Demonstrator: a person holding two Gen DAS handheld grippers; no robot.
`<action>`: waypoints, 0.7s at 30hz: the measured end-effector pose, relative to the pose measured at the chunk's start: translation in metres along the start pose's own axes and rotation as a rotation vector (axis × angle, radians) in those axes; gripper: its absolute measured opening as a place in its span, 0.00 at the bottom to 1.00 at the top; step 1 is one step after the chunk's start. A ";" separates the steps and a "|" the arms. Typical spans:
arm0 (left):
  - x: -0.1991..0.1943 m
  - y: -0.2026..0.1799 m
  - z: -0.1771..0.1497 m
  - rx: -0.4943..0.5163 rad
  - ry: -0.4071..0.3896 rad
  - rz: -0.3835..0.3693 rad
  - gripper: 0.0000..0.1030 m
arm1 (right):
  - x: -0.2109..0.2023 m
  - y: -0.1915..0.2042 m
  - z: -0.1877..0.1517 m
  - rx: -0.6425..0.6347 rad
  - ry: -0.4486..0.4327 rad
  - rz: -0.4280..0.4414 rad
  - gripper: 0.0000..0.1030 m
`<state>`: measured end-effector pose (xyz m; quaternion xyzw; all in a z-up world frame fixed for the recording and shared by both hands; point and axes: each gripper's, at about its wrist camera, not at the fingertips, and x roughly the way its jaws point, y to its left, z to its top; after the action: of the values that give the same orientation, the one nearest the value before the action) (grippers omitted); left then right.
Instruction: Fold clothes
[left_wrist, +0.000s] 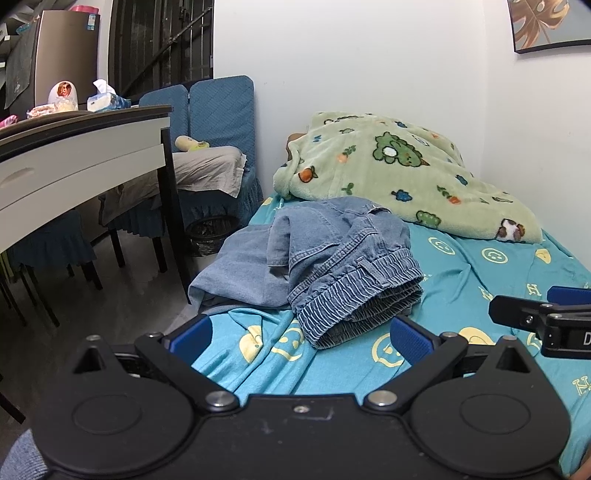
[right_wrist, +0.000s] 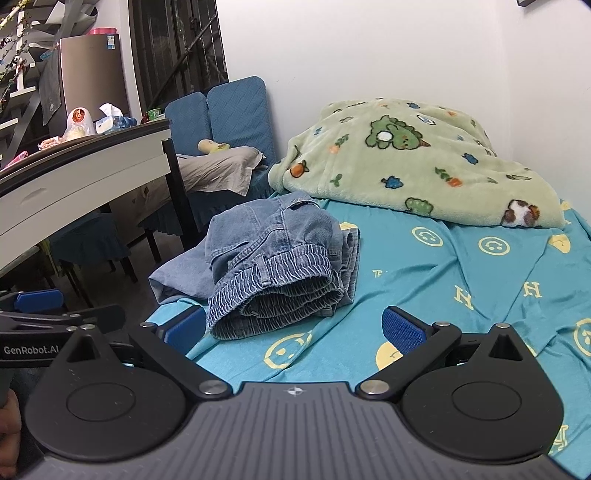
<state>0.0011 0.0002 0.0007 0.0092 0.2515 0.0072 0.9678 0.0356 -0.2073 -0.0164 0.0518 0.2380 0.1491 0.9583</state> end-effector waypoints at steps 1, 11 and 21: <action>0.000 0.000 -0.001 -0.001 0.000 0.000 1.00 | 0.000 0.000 0.000 0.001 0.002 0.002 1.00; -0.001 0.001 -0.001 -0.002 0.000 0.002 1.00 | 0.001 0.001 -0.001 -0.002 0.006 0.004 1.00; -0.001 0.001 -0.002 -0.005 -0.004 0.001 1.00 | 0.003 0.000 -0.002 0.003 0.011 0.016 1.00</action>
<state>-0.0006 0.0016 -0.0002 0.0069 0.2495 0.0084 0.9683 0.0370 -0.2066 -0.0192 0.0543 0.2430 0.1565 0.9558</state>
